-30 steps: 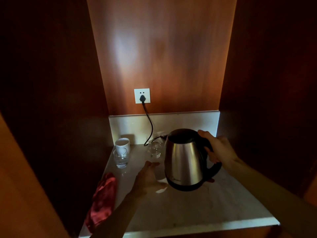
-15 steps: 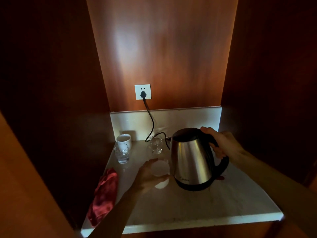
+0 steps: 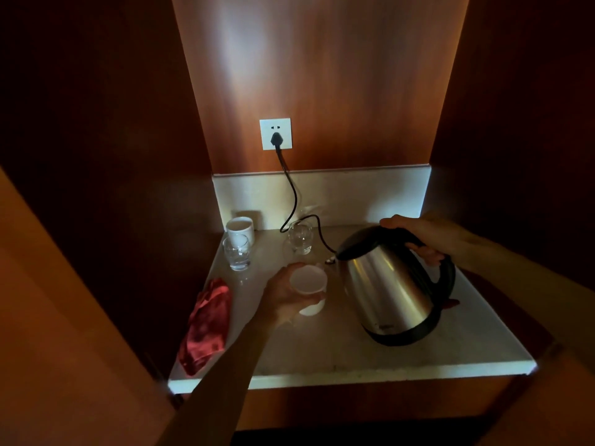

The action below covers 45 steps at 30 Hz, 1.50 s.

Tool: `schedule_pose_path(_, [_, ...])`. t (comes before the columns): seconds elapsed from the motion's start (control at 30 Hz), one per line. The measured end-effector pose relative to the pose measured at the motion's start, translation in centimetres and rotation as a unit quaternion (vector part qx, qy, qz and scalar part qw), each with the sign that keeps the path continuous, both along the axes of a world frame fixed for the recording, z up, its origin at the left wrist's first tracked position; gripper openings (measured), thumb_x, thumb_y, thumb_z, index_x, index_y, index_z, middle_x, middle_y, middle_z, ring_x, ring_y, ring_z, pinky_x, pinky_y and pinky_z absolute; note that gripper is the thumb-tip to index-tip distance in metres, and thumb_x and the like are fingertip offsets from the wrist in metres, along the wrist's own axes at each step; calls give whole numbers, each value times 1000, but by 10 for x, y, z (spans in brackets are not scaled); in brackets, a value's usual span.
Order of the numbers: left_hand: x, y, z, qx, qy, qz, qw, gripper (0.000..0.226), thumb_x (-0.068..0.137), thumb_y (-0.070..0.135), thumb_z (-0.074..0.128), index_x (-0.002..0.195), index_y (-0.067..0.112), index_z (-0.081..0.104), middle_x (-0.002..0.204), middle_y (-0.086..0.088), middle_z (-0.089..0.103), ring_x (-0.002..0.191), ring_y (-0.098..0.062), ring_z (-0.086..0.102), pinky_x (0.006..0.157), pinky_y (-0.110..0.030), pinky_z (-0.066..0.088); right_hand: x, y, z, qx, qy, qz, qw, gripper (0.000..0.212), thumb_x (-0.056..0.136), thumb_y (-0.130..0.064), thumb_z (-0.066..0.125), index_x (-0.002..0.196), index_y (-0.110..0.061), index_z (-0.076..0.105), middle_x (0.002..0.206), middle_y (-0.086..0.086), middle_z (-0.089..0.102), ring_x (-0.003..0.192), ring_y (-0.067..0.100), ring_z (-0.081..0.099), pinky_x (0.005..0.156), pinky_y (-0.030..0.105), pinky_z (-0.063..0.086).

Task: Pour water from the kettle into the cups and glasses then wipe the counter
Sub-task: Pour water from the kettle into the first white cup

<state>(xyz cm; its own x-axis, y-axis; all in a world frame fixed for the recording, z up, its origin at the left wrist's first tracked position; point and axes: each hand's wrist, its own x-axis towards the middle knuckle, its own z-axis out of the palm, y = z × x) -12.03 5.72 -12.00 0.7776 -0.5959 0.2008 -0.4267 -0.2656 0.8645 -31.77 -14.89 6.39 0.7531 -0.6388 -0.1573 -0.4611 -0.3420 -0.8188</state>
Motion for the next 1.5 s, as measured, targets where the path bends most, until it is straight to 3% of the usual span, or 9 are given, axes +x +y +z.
schedule_pose_path(0.23, [-3, 2, 4, 6, -2, 3, 1000, 70, 50, 51, 94, 106, 64, 56, 112, 19, 67, 103, 6, 65, 89, -29, 59, 11, 5, -3, -13, 49, 23, 998, 68, 84, -62, 69, 37, -19, 45, 42, 5, 34, 36, 17, 27, 50, 27, 31])
schedule_pose_path(0.63, [0, 2, -1, -3, -16, -7, 1000, 79, 48, 55, 94, 118, 52, 57, 114, 17, 68, 108, 2, 65, 95, -34, 56, 26, 8, -2, -47, 111, 48, 992, 60, 83, -64, 70, 56, -12, 54, 44, 2, 39, 35, 14, 31, 44, 22, 31])
schedule_pose_path(0.8, [-1, 3, 1, 7, -8, -5, 1000, 80, 47, 57, 93, 119, 54, 57, 113, 19, 67, 106, 1, 66, 87, -39, 61, 29, 8, 2, -59, 129, 59, 988, 59, 84, -62, 70, 58, -12, 53, 45, 1, 39, 36, 14, 31, 43, 22, 31])
schedule_pose_path(0.9, [-2, 4, 3, 10, 4, -3, 1000, 77, 49, 55, 93, 116, 59, 56, 111, 21, 66, 101, 1, 68, 73, -41, 64, 33, 8, 6, -72, 139, 65, 985, 58, 86, -60, 70, 58, -12, 53, 44, 0, 39, 35, 13, 31, 42, 21, 30])
schedule_pose_path(1.03, [-4, 4, 3, -4, -3, -2, 1000, 71, 48, 55, 92, 107, 67, 54, 112, 19, 67, 103, 4, 65, 87, -33, 60, 37, 7, 9, -83, 149, 76, 982, 59, 86, -61, 70, 56, -13, 51, 43, -1, 38, 34, 13, 31, 42, 21, 31])
schedule_pose_path(1.1, [-4, 4, 2, -6, -5, 2, 1000, 73, 47, 57, 91, 111, 62, 56, 112, 19, 68, 105, 4, 65, 92, -32, 58, 38, 8, 10, -92, 154, 78, 981, 59, 86, -62, 70, 56, -14, 51, 42, -2, 39, 32, 12, 32, 41, 20, 32])
schedule_pose_path(1.27, [-3, 2, 0, -4, 3, 2, 1000, 79, 46, 57, 92, 117, 54, 57, 111, 18, 68, 103, 2, 66, 86, -37, 61, 40, 7, 15, -92, 161, 94, 978, 59, 87, -60, 71, 55, -14, 51, 42, -1, 38, 32, 12, 31, 40, 18, 31])
schedule_pose_path(1.5, [-2, 2, -2, -12, -2, -2, 1000, 78, 45, 57, 92, 115, 57, 57, 112, 18, 68, 103, 3, 66, 92, -36, 58, 46, 6, 21, -98, 168, 112, 975, 60, 86, -61, 71, 53, -15, 49, 42, -1, 39, 33, 13, 32, 43, 21, 33])
